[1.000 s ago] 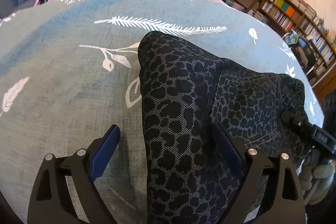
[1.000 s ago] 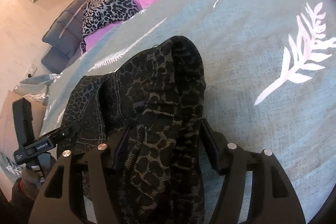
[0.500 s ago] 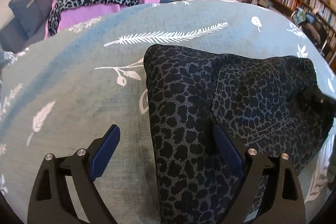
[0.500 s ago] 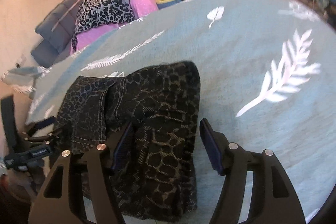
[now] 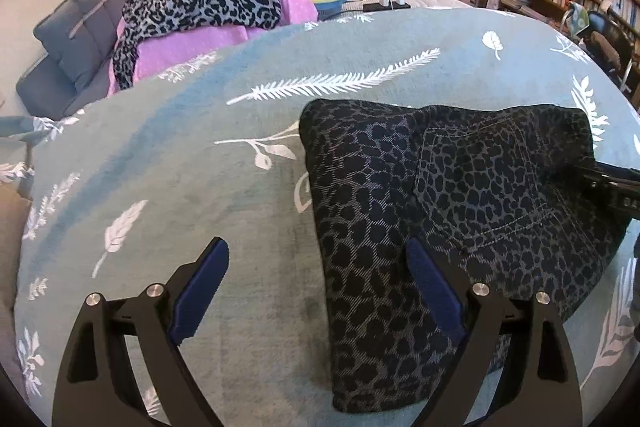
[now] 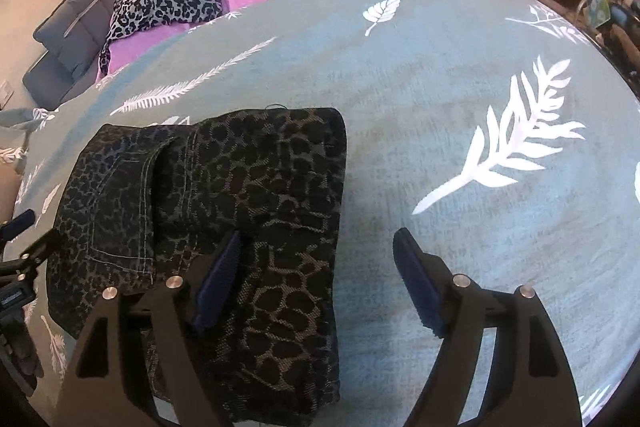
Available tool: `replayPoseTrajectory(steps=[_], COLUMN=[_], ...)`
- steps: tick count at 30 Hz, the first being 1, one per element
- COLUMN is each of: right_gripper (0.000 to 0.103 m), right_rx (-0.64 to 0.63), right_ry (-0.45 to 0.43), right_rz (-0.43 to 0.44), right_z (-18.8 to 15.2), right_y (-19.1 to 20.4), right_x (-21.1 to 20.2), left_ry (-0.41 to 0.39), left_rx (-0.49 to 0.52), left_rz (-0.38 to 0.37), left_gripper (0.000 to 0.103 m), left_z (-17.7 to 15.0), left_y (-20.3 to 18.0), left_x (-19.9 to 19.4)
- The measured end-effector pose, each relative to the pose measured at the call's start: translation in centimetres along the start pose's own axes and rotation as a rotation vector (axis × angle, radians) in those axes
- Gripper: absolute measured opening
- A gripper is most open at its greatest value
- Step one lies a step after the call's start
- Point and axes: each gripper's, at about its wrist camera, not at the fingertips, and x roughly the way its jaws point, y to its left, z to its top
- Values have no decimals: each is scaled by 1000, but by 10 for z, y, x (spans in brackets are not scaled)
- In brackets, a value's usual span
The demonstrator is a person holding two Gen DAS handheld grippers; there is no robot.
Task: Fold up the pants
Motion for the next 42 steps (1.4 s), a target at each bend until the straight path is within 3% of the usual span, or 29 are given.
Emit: replayPoseTrajectory(steps=[7,16,18,20,26,34,42], right_gripper=[78,80,83,95,100,100,100], right_rx=[-16,28,28,22,-75,-118,-130], right_ry=[4,-97,-136,-180,-304,-313,-317], right_rz=[-58,-48,-33,-30,-19,33,24], right_z=[1,-9,-11,-17,-50,-88,-106], right_y=[7,17,21,29,61,91,99], right_x=[-7,-81,-104,-128,-181,-205,-211], left_ry=[-41,-78,-96,-117,-153,-177,-204], left_rx=[2,-22,-29,-41,-82,-129,-121], left_rz=[22,22,15,5,-10,-27,-43], left_gripper=[90,90,90,92,92,92,92], left_z=[-6,-20,-23,-27,-35,-49,-60], left_y=[4,5,2,0,-5,-8,-19], left_x=[-31,-71,-84,-98,-133,-170,-191])
